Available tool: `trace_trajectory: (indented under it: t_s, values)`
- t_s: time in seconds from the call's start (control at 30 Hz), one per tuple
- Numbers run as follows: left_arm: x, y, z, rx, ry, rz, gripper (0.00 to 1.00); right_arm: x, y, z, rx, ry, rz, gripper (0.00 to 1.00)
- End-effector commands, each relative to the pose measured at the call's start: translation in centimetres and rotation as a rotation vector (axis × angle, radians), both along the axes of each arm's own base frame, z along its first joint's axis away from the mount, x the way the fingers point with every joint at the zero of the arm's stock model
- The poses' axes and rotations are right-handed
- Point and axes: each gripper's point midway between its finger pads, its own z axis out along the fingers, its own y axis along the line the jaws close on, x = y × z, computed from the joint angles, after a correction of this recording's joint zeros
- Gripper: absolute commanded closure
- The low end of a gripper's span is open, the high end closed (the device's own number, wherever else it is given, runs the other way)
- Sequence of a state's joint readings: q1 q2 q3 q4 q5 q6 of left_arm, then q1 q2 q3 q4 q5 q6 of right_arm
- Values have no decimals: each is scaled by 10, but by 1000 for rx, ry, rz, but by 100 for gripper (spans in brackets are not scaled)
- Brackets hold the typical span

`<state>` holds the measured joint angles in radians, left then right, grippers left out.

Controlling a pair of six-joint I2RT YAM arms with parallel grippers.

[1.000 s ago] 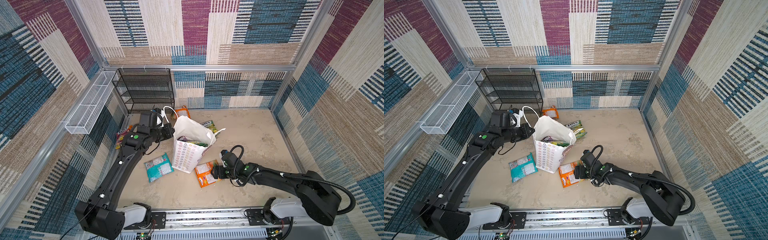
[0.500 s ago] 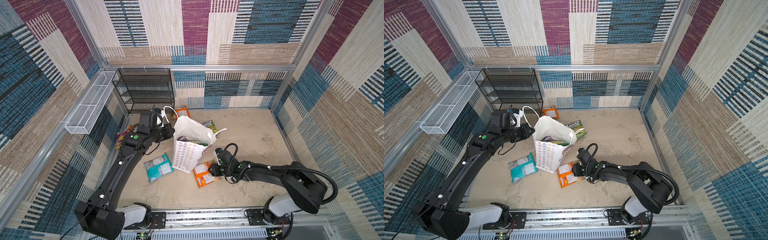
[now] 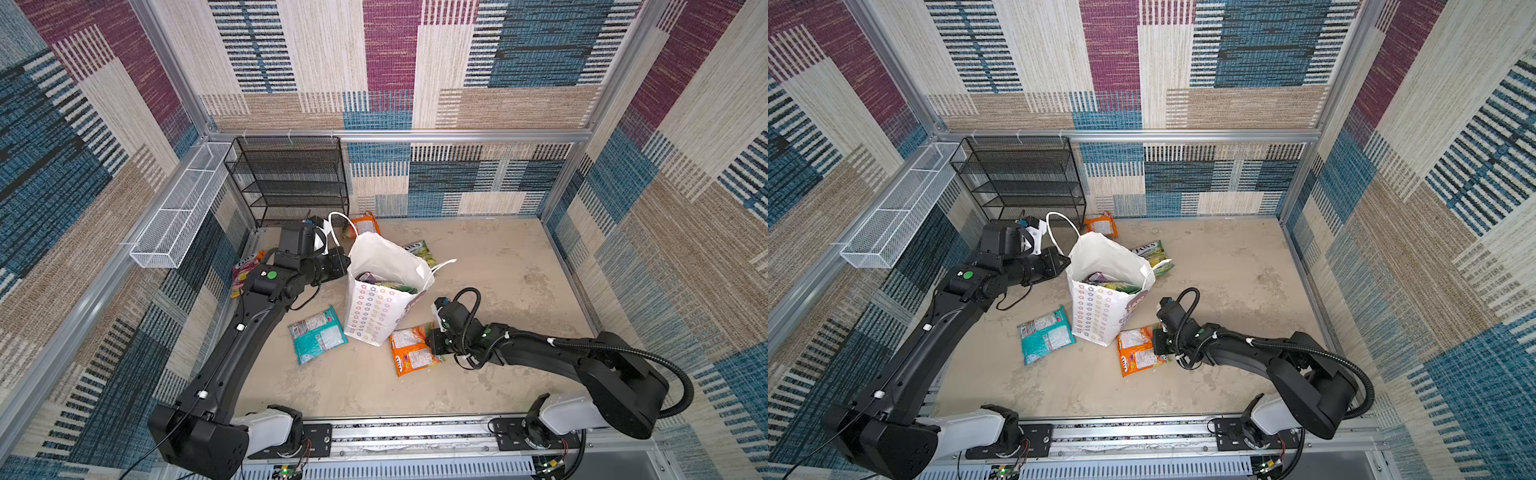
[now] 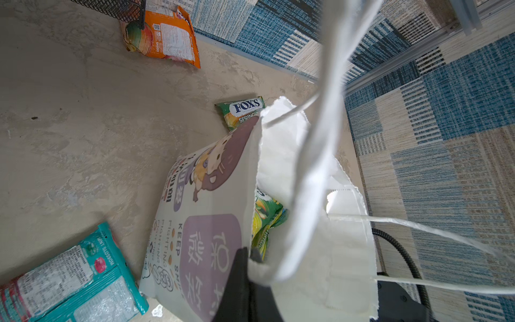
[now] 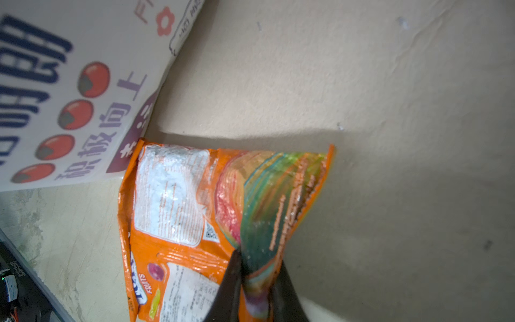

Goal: Place the snacks into the paper bag
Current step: 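Grasp the orange packet's edge with the right gripper and lift it, then carry the orange packet with the right gripper over the bag opening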

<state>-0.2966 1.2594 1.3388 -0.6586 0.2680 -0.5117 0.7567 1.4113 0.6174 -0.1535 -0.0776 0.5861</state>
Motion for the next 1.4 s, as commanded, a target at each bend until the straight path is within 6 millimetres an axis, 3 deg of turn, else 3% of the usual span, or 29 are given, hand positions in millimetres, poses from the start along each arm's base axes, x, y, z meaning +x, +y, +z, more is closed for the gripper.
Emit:
trace_trajectory:
  t_s: [0.0, 0.3, 0.63, 0.8, 1.03, 1.17, 1.27, 1.37]
  values:
    - [0, -1, 8, 6, -33, -15, 100, 7, -4, 11, -10, -25, -20, 91]
    - [-3, 3, 16, 16, -66, -7, 100, 24, -9, 63, 62, -135, -66, 96]
    - [0, 3, 10, 19, -48, -4, 100, 28, -48, 120, 116, -251, -187, 99]
    - [4, 2, 2, 30, -23, 0, 100, 36, -75, 174, 99, -364, -298, 99]
    - [9, 8, -9, 75, 1, 25, 100, 44, -92, 264, 122, -543, -362, 98]
    - [11, 13, -13, 102, 10, 48, 100, 49, -87, 314, 185, -627, -352, 99]
    - [11, 14, -13, 107, 7, 50, 100, 53, -70, 348, 251, -674, -288, 97]
    - [11, 16, -13, 113, 7, 54, 100, 62, -44, 368, 278, -705, -184, 95]
